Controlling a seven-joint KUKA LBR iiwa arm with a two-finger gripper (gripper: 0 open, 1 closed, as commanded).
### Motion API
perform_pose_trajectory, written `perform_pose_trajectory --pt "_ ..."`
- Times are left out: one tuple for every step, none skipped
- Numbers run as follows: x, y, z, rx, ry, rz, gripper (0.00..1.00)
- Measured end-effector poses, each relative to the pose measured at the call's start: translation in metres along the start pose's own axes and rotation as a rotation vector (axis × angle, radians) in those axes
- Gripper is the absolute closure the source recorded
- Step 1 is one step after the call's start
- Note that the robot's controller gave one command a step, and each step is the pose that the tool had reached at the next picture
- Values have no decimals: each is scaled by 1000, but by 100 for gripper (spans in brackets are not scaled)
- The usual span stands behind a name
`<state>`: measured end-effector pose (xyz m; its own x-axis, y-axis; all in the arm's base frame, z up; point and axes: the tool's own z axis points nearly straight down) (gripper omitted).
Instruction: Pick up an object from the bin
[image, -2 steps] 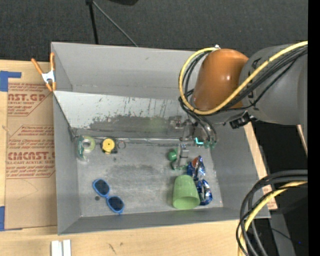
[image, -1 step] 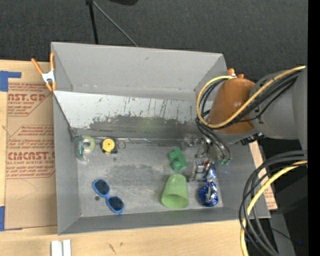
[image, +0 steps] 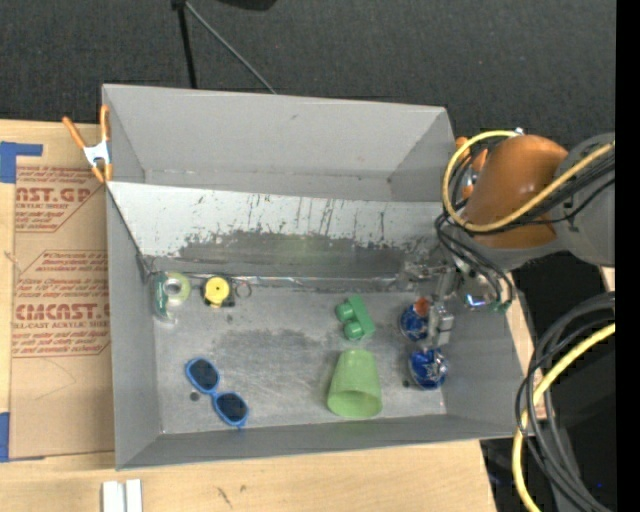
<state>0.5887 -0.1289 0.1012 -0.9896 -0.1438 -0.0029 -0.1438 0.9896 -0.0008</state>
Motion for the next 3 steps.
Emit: perform_pose_trajectory --pt "27 -7 -2 -22 -4 -988 0" --pt "69 0 27 0 -26 -1592 0" --pt "66 6 24 -2 -36 -1592 0"
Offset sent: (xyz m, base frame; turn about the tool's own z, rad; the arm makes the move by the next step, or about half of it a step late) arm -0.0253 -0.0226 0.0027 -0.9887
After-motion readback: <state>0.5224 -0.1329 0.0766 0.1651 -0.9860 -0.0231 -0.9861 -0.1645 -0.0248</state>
